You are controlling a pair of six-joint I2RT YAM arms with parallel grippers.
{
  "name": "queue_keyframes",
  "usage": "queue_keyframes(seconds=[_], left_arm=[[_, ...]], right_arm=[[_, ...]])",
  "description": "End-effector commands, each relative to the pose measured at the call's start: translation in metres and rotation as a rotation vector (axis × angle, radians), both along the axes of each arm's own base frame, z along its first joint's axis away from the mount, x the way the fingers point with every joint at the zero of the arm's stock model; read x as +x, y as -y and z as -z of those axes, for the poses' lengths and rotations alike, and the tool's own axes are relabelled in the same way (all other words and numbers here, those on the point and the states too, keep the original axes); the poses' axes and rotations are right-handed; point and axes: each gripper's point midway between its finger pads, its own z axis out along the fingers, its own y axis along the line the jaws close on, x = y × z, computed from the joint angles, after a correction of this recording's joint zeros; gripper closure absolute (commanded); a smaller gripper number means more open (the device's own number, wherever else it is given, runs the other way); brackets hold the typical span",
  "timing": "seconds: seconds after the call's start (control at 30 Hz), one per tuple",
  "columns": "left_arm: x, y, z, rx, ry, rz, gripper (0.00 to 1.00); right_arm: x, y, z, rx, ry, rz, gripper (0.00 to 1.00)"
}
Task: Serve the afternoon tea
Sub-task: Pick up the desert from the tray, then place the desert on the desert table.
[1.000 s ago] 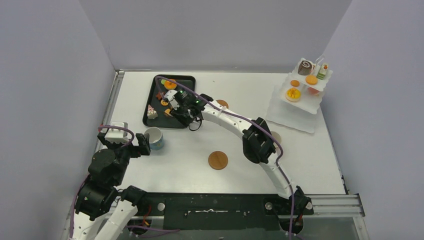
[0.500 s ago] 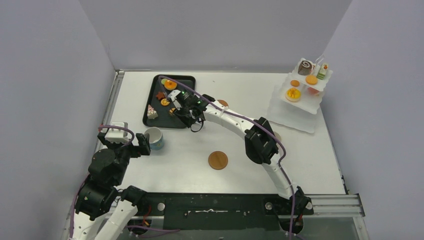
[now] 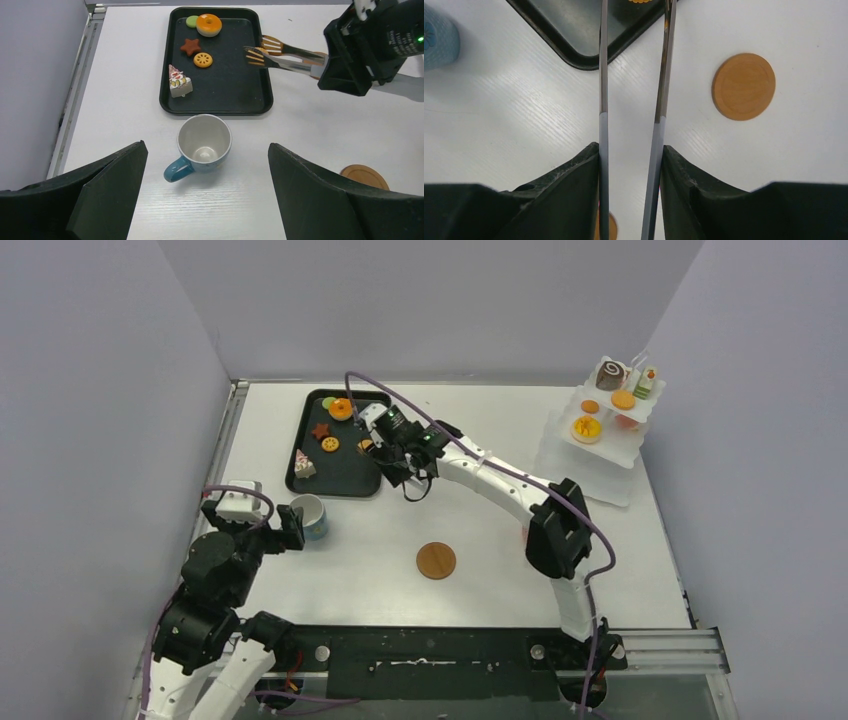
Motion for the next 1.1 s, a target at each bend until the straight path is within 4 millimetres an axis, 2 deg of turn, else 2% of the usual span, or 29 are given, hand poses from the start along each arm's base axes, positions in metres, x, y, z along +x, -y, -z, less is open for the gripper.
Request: queue_keyframes(seconds=[0.0, 0.23, 0.63, 1.07], left_arm=[[0.006, 0.006, -0.012, -0.013, 0.038, 0.024, 0.1], [0.005, 0.008, -0.012, -0.02, 0.04, 0.038, 0.1], [0.002, 0.015, -0.017, -0.038, 0.061, 0.075, 0.09], [-0.001, 0.02, -0.018, -0.039, 0.069, 0.107, 0.09]], right_arm=[[0.01, 0.021, -0.062, 0.1, 0.121, 0.102, 0.6], [-0.001, 0.066, -0.074, 0.068, 0.142, 0.211, 0.6], [-0.033, 0.168, -0.1, 0.002, 0.152, 0.461, 0.6], [-0.084, 0.282, -0.14, -0.036, 0.214, 0.811, 0.6]])
